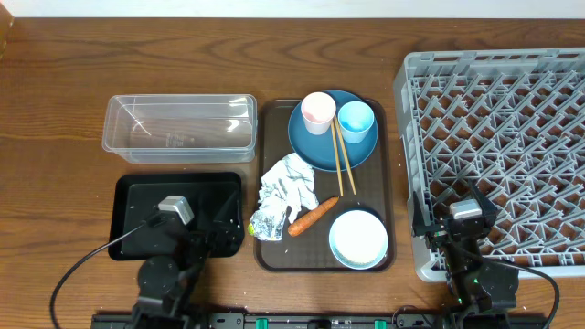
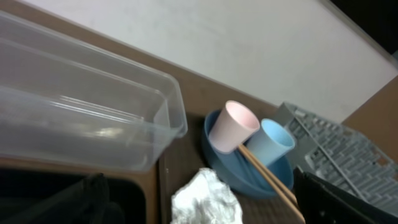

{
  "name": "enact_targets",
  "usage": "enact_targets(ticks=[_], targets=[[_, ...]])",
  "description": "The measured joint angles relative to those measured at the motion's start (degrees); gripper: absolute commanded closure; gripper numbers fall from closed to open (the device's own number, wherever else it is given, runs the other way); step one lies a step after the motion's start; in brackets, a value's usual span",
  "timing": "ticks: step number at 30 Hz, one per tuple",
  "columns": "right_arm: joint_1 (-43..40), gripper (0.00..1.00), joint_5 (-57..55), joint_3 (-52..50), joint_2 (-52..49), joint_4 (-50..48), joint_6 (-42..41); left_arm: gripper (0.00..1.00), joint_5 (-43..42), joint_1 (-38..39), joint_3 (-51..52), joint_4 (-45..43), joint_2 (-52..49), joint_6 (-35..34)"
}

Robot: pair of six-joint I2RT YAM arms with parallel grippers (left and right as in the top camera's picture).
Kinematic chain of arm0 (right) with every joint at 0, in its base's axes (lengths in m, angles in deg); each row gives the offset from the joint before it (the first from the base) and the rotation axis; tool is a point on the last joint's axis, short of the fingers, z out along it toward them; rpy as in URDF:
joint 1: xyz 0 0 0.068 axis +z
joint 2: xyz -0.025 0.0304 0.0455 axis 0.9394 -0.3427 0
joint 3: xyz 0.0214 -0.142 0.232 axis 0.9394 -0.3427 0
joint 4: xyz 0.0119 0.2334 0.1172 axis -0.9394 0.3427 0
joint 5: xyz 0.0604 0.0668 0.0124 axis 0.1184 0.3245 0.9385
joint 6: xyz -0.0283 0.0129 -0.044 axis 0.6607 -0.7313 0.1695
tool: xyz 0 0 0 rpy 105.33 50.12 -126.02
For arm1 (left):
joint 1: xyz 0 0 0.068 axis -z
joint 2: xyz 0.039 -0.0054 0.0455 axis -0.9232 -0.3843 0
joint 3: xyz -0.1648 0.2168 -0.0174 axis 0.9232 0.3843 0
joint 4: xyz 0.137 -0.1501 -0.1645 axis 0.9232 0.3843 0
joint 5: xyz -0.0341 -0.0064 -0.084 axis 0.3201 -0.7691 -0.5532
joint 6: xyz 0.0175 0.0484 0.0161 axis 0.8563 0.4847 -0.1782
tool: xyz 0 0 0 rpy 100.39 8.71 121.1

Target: Sort waste into correct bins and load items into the dishwasher rack

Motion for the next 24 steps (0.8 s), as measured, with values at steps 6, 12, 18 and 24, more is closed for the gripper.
enact_targets(ticks=[6,12,18,24], targets=[[0.0,0.01,0.0,0.0,0.0,0.0,0.0,0.02,-0.61,0.0,-22.69,18.86,-8.92,0.87],[-0.02,0.01,-0.07,0.0,0.0,-0.02,0.02,0.02,-0.61,0.0,-52.26,46.84,-33.51,2.95],[0.0,0.01,-0.02,0.0,-0.02,0.02,0.0,0.02,-3.26,0.0,-72.76,59.84,-55.32,2.12],[-0.02,0.01,-0.04,0.0,-0.02,0.02,0.02,0.01,-10.6,1.11,-73.72,59.43,-66.75,0.61]])
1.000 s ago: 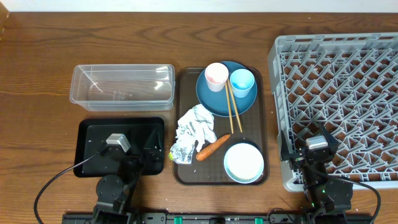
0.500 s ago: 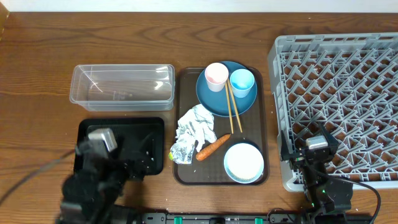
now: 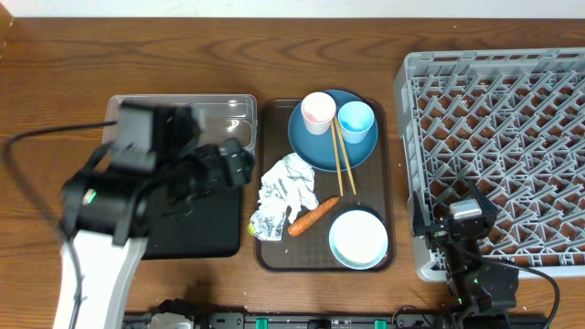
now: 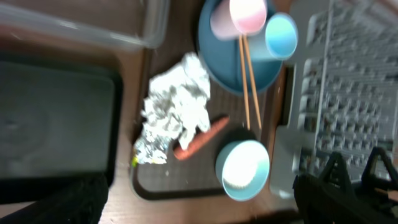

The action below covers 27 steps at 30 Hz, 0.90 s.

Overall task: Sort waste into correct bins and load items into the dishwasher rack
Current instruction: 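Reach the left gripper to the crumpled white tissue and grasp it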

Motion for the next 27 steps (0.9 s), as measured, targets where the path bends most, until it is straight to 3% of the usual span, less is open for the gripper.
enact_targets(ticks=[3,13,27], targets=[[0.02,0.01,0.0,0.0,0.0,0.0,0.0,0.01,1.25,3.91,1.07,-0.42,-4.26,-2.03],[0.02,0.01,0.0,0.0,0.0,0.02,0.0,0.02,22.25,24.79,3.98,-5.35,-13.7,-13.57],[0.02,0.01,0.0,0.0,0.0,0.0,0.0,0.02,26.86,26.82,4.04,-10.51,-30.32,-15.98]])
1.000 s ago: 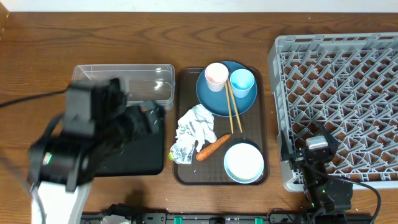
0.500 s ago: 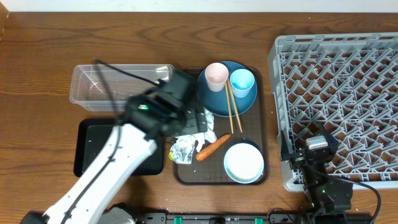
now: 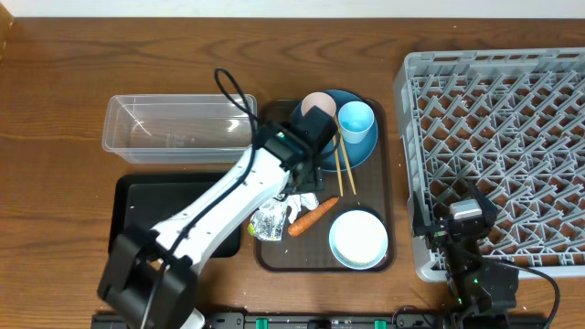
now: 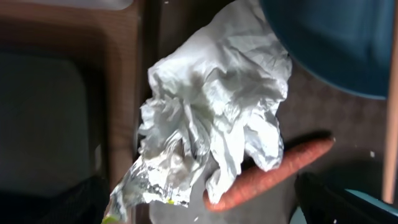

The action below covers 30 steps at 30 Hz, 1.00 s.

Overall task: Sort waste into correct bins and load items into the dishwasher rack
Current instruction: 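Reach the left gripper to the crumpled white tissue and grasp it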

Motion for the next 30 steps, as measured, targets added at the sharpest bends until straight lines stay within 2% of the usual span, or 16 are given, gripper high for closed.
enact_targets(ticks=[10,25,30], targets=[[0.0,0.01,0.0,0.0,0.0,0.0,0.0,0.02,-0.22,-0.07,2.1,-4.85,-1.66,3.21],[0.0,0.01,0.02,0.0,0.02,0.02,0.0,0.01,-1.88,-1.25,17.31,-24.46,-1.68,3.82],[-0.02,0.01,0.0,0.0,0.0,0.0,0.0,0.29,-1.86,-1.25,18.08,-25.73,-1.68,3.74]])
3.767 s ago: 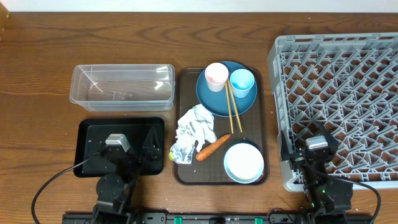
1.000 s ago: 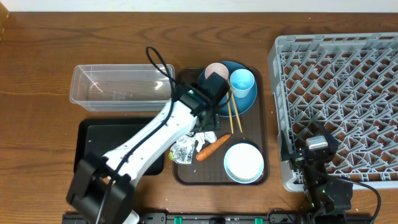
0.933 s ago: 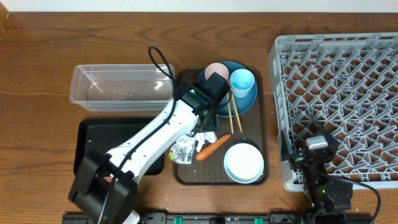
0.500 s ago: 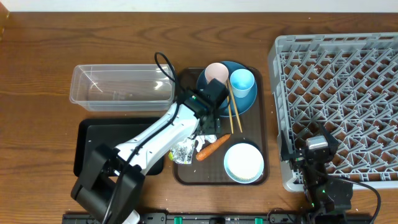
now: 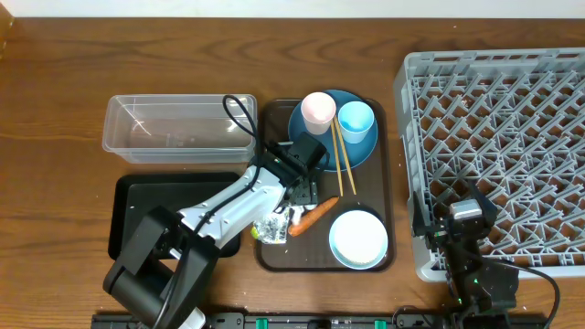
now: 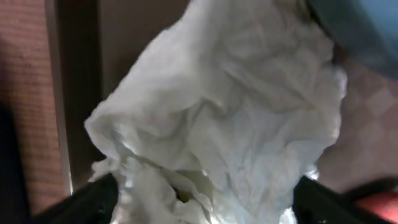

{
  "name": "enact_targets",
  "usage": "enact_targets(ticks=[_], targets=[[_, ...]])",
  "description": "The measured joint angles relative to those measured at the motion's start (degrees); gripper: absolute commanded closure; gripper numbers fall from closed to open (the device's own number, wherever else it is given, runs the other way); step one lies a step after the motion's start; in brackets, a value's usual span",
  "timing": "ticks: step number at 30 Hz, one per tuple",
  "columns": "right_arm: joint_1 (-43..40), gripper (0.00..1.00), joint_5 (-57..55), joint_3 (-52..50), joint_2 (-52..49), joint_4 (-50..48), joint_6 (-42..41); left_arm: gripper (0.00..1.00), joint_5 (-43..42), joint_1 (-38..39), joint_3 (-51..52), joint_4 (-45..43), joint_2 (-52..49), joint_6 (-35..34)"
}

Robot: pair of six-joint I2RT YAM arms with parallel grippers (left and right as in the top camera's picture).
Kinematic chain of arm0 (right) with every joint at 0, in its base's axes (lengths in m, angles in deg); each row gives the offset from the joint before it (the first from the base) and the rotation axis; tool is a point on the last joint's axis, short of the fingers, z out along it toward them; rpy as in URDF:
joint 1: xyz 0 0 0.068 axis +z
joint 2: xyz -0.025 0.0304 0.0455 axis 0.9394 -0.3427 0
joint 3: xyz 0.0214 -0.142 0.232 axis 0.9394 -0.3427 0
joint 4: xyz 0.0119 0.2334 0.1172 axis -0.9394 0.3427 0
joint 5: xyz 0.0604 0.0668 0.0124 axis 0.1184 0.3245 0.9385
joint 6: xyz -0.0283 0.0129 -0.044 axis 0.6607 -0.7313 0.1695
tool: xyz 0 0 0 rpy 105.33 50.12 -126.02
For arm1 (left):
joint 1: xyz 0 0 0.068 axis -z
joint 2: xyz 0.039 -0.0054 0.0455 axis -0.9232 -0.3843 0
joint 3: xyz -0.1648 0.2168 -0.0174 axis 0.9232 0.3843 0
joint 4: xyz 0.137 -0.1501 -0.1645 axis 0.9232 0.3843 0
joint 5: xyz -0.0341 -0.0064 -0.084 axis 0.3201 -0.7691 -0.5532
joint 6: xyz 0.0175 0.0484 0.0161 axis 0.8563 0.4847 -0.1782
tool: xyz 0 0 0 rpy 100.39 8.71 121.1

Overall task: Sort waste into correct bins and load items into the dishwasher rack
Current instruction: 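Reach the left gripper to the crumpled white tissue and grasp it, then carry the tissue with the left gripper into the clear plastic bin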

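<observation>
Crumpled white paper (image 6: 236,112) fills the left wrist view. My left gripper (image 6: 211,202) is open, one dark finger on each side of the wad, low over the brown tray (image 5: 388,183). Overhead, the left gripper (image 5: 297,189) covers most of the paper; crumpled foil (image 5: 270,227) shows beside it. A carrot (image 5: 317,215), a pale bowl (image 5: 358,239), and a blue plate (image 5: 315,148) with a pink cup (image 5: 318,111), a blue cup (image 5: 356,121) and chopsticks (image 5: 344,163) also lie on the tray. The right gripper (image 5: 464,219) rests at the grey rack's (image 5: 503,110) front corner.
A clear plastic bin (image 5: 178,128) stands left of the tray, with a black bin (image 5: 137,210) in front of it. The left arm crosses the black bin's right side. The grey rack takes up the table's right side.
My left gripper is lower and closer to the crumpled paper, which now fills its wrist view between the open fingers. The pink cup is uncovered again in the overhead view. The right arm is unchanged.
My left arm first rested at the table's front over the black bin. Then it was raised above the two bins, looking down at the tray. Then it reached over the tray above the paper and carrot, and now its open fingers straddle the paper.
</observation>
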Motion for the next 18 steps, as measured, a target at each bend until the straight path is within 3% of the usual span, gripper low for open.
enact_targets(ticks=[2,8,9,18], targets=[[0.02,0.01,0.0,0.0,0.0,0.0,0.0,0.46,-0.07,0.0,0.0,-0.44,0.0,-0.02],[0.0,0.01,0.0,0.0,0.0,0.0,0.0,0.81,0.83,0.0,0.48,-0.83,0.0,0.15],[0.02,0.01,0.02,0.0,0.02,0.0,0.0,0.94,1.14,0.0,0.61,-0.83,0.0,0.17],[0.0,0.01,0.02,0.0,0.0,0.0,0.0,0.94,2.19,0.0,0.68,-0.79,4.24,1.07]])
